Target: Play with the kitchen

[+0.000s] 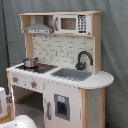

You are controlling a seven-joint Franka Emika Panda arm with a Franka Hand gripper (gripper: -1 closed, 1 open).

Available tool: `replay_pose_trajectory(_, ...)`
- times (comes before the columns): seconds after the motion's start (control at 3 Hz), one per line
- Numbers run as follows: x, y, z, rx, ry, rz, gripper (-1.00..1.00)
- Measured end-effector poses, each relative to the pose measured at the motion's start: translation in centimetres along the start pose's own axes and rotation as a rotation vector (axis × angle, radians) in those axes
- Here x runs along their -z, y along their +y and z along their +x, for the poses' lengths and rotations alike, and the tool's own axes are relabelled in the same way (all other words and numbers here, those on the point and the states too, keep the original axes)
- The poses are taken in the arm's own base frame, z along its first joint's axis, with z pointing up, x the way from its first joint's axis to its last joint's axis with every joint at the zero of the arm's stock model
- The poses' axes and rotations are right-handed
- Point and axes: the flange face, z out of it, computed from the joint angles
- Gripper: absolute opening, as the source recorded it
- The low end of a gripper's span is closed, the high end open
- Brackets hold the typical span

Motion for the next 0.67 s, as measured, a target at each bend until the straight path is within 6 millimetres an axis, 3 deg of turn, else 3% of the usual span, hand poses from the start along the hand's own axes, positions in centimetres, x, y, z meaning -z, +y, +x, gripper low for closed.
replay_pose_trajectory(0.33,0.0,0.0,0.1,-0.002,0.001,-0.002,1.00)
replay_pose_trajectory(0.67,1.0,-0.4,1.4,-0.017,0.016,-0.003,1.00)
